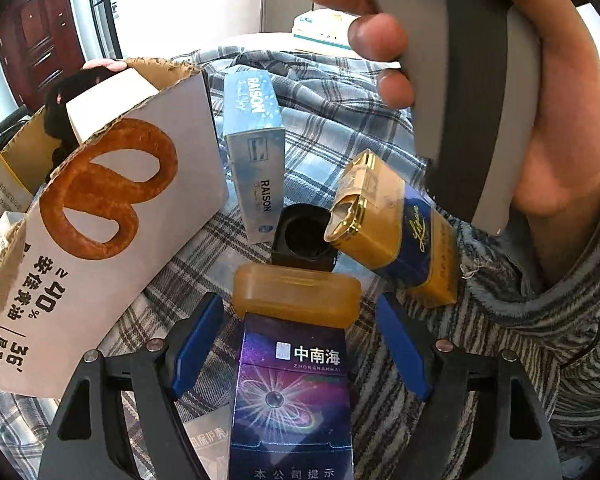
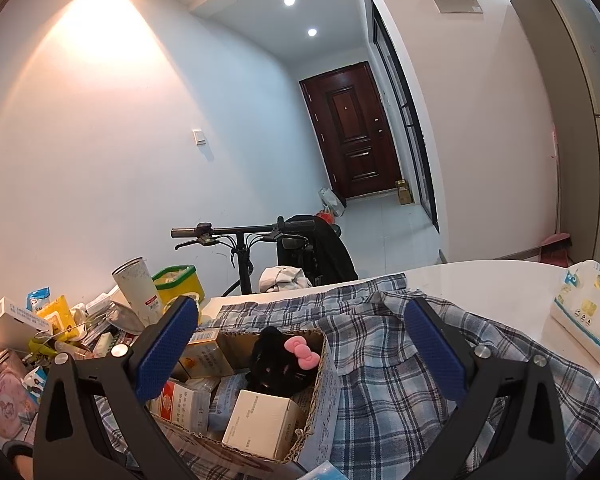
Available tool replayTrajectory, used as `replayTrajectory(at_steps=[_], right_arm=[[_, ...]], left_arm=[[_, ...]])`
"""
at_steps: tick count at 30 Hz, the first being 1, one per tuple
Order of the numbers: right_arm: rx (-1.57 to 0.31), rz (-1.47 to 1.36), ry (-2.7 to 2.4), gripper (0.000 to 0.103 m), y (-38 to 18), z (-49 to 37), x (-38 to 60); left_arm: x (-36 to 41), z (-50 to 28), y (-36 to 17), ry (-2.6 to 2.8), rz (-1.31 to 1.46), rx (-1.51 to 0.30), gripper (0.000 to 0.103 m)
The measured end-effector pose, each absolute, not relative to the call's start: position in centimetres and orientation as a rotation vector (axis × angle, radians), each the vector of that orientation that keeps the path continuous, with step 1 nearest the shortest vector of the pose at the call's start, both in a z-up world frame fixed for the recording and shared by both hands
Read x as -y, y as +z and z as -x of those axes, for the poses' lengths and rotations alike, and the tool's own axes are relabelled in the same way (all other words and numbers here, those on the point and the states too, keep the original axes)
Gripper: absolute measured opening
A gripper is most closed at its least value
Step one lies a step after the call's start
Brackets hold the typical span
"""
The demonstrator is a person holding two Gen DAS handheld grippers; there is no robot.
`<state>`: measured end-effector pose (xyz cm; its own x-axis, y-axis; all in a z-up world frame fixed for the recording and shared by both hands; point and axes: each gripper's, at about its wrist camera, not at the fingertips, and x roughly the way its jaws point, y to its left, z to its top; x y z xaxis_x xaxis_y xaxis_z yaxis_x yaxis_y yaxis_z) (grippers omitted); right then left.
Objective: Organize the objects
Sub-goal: 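Grasp the amber plastic case with the left gripper and lift it over the box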
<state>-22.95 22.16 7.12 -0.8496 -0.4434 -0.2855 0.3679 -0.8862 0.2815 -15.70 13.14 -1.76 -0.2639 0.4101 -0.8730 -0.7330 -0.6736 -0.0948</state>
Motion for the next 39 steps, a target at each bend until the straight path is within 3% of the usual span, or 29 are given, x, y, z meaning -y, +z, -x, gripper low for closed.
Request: replayTrajectory(at_steps=[3,4,19,29,39], right_arm=[[0.302,-0.481,-2.654,0.103,7.1,22.9,-22.2],[0.301,-0.481,-2.654,0.103,7.1,22.9,-22.1],[0.312,-0.469,-2.670,0.103,7.2,23.0,-23.0],[0.323,-0.473,-2.680,0.103,7.2,23.2,-23.3],[0.290,-0.486,-2.687,0.103,7.1,23.1,-23.0]], left_arm=[[-13.0,15.7,-1.6,2.006,1.228,-0.408,0.079],[-13.0,15.7,-1.7,1.992,1.230,-0.398,0.064],[-9.9,14.1,2.1,2.054,1.073,-0.266,0.064],[-3.8,11.9,6.9,2.206,0.834,-0.114,0.064],[-4.4,18.5,7.2,2.500,0.734,-0.016,0.064]])
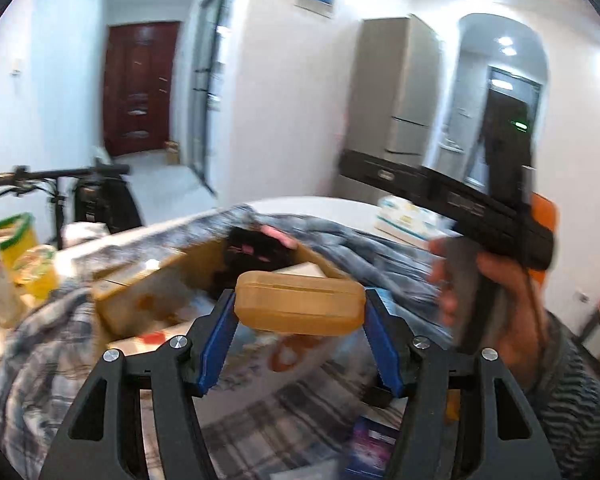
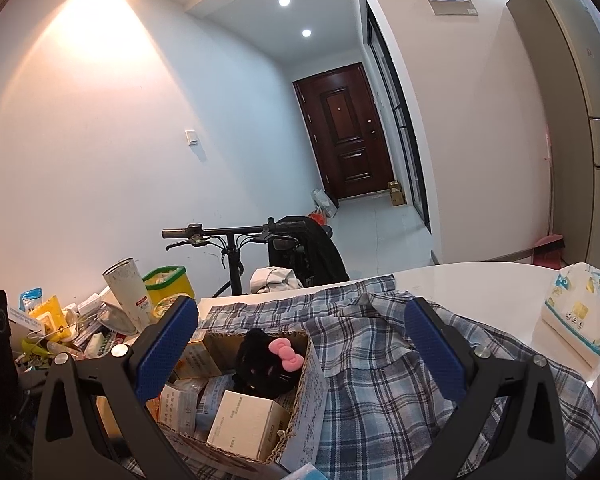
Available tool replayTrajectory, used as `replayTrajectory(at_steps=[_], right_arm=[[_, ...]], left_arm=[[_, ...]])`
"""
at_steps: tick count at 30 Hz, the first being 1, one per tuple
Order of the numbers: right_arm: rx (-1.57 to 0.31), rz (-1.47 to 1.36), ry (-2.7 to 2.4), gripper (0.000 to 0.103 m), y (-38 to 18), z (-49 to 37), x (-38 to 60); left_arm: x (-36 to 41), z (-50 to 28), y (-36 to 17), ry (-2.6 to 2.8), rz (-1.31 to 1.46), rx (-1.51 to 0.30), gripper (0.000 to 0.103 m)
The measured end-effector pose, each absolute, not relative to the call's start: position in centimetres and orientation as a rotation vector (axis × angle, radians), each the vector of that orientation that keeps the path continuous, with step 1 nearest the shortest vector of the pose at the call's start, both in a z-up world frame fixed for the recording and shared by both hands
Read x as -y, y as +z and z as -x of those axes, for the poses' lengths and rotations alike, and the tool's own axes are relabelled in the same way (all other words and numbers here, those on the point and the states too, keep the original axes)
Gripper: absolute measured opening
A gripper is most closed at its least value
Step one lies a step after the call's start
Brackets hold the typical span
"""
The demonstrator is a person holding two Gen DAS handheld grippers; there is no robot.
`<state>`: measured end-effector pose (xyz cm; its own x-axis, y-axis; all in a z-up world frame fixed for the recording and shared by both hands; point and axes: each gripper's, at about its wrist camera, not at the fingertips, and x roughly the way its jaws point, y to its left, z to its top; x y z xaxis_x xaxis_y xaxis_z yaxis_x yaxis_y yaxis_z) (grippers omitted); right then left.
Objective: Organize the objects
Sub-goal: 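Grasp the gold Liqun cigarette pack with the right gripper while the left holds the amber case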
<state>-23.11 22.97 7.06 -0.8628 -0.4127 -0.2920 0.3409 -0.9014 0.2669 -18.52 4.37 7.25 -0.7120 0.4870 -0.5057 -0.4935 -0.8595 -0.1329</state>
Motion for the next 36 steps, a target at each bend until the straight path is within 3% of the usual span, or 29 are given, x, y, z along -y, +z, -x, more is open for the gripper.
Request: replayTrajectory(at_steps=[9,14,24,29,32,34,36], right_arm=[[0.283,-0.479,-2.682,0.103,7.6,20.7,-24.9],[0.343,-0.662,-2.567,0.103,4.8,19.6,-26.7],[-0.004,-1.211,-2.095,0.103,0.2,19.0,-22.5],[-0.215,-1.314,-2.045,0.102,-1.2,19.4,-20.1],[-0.243,-1.330,-2.043,0.094,-1.3,20.0,-19.1],[-0.248,-1.344,-2.021,0.081,-1.6,20.3,-18.4],[-0.296,-1.388,-1.987,0.075,-2.0,20.9,-17.9]], left_arm=[[-3.8,19.0,5.9,2.585,0.760,-0.008,0.064],[-3.6,19.6,5.1,2.605,0.746,0.031,0.064],[-2.4,19.8,5.5,2.600,0.765,0.110,0.064],[-2.5,19.5,5.7,2.589,0.761,0.105,0.064],[-2.8,19.6,5.7,2.588,0.760,0.093,0.064],[-2.7,19.7,5.7,2.590,0.761,0.091,0.064],[-2.5,19.7,5.8,2.586,0.764,0.104,0.064]])
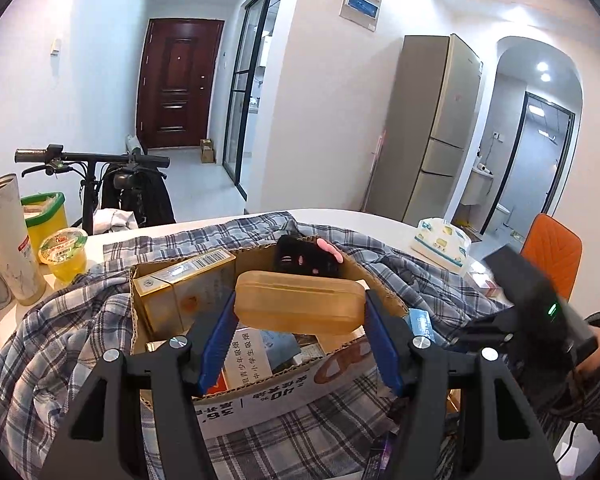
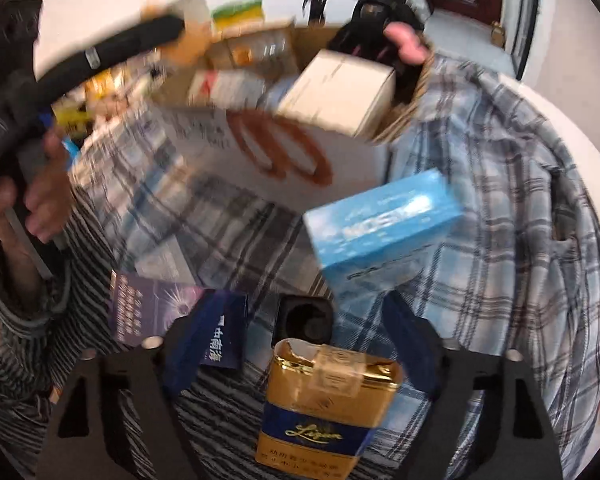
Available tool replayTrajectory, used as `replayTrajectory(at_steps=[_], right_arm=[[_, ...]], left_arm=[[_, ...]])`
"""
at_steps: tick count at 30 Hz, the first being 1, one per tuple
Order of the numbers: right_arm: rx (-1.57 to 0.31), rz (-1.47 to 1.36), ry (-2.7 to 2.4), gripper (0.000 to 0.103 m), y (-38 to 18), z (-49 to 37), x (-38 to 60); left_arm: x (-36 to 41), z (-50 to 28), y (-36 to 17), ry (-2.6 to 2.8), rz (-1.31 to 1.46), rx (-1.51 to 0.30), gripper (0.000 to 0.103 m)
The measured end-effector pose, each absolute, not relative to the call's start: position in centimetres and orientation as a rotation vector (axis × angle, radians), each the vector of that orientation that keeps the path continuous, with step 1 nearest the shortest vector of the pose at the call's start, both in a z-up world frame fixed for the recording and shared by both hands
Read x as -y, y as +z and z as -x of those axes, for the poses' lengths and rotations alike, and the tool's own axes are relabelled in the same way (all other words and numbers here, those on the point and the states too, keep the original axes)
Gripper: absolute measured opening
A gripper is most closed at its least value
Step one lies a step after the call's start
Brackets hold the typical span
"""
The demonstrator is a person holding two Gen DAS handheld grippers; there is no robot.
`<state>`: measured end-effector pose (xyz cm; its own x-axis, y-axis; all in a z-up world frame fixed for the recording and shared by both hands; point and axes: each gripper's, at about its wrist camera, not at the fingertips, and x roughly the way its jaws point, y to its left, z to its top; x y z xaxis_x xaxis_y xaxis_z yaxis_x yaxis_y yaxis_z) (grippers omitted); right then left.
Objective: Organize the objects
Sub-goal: 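Grasp the gold Liqun cigarette pack with the right gripper while the left holds the amber case, then lower the amber case into the box with the left gripper while the right carries the Liqun pack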
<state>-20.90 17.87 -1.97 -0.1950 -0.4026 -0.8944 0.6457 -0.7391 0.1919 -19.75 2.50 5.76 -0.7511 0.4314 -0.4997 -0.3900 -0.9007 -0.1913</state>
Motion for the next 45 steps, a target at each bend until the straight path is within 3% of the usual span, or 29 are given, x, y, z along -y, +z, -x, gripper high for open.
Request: replayTrajectory(at_steps=[2,5,9,29,45], right_arm=[[-0.357,-1.410,-1.975,0.068,-2.6,20.7,-17.5],[-0.421,-1.411,-1.994,0.044,-2.8,20.6,-16.9],[-0.475,-1.388,-2.047,0.037,-2.4,20.9,-17.1],[-0.408,-1.179,-2.135,0.031,1.4,18.9,-17.6],[-0.210,-0.750,-2.295,0.031,12.4,20.0,-17.0]], left_arm=[[-2.4,19.9,5.8,2.592,0.763,0.110,0.064],[-2.0,20.1,5.8,2.593,0.763,0.133,0.064],[-1.7,20.3,5.9,2.596,0.760,0.161,0.064],[0.6,20.7,6.3,2.636,0.734,0.278,0.064],[1.3,20.6,6.7,2.700,0.687,0.300,0.064]])
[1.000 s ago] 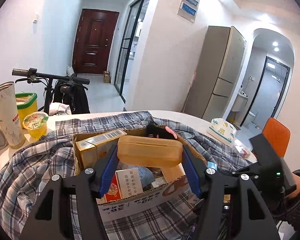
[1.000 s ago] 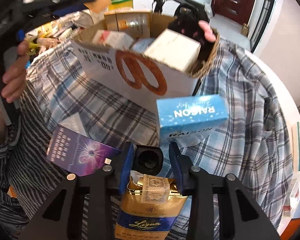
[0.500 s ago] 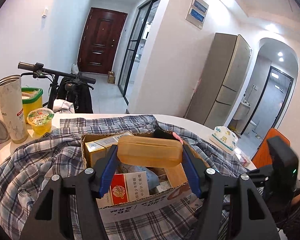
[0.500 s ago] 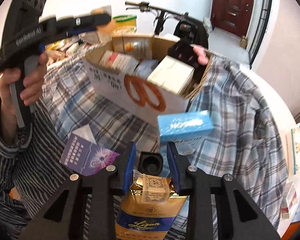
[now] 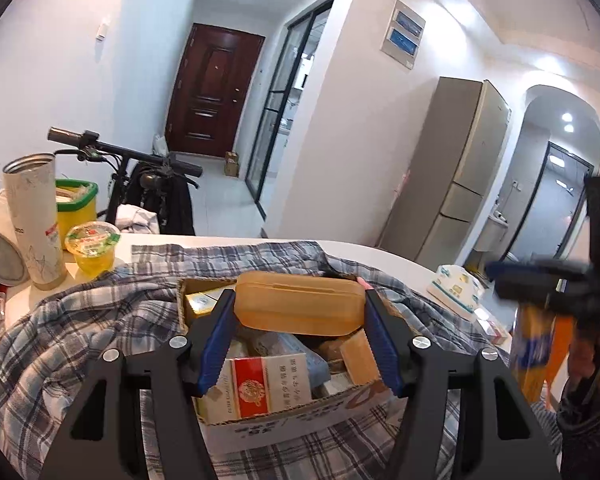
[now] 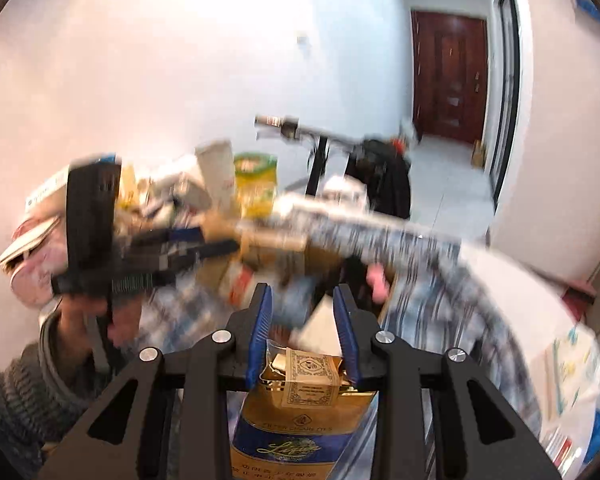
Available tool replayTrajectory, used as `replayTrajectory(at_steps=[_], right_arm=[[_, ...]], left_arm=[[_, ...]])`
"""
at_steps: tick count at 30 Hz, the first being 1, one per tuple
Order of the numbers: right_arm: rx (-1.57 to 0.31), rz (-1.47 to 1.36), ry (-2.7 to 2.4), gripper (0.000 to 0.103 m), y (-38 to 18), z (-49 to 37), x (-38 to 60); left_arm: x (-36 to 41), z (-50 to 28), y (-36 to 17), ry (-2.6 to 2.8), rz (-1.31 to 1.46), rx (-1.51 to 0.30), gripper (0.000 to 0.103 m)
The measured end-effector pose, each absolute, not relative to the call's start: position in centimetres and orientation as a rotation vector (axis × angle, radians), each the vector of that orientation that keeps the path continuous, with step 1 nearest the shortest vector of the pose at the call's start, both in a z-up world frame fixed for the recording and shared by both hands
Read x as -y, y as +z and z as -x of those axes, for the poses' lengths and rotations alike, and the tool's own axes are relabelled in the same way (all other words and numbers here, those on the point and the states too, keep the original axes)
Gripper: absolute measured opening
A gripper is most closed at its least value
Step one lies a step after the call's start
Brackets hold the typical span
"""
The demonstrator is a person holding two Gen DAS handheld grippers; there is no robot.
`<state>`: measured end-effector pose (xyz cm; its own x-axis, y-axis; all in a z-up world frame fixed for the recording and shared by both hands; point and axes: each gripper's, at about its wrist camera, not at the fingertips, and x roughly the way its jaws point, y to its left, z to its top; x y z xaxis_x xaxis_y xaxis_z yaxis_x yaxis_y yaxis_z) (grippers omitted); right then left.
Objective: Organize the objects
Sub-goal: 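Lower the amber case into the box with the left gripper while the right carries the Liqun pack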
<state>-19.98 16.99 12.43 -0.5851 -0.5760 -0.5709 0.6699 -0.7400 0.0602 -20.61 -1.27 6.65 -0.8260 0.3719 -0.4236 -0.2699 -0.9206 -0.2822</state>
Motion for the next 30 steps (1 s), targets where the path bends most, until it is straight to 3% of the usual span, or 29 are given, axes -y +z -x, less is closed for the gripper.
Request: replayTrajectory(at_steps=[11,19,30], right_arm=[[-0.160,-0.575,-2.421,0.031,15.0,26.3,-9.9],[-0.106,-0.683,-2.439,0.031,10.1,29.6,-8.3],[-0.141,-0.697,-2.451,0.031,9.0,29.1,-8.4]], left_arm=[[1.8,20.9,6.3,2.818,0.650,0.248,0.064],[2.0,21.9,5.4,2.883,0.650,0.221,0.064],[0.6,21.8,4.5,2.902,0.651,0.122,0.064]])
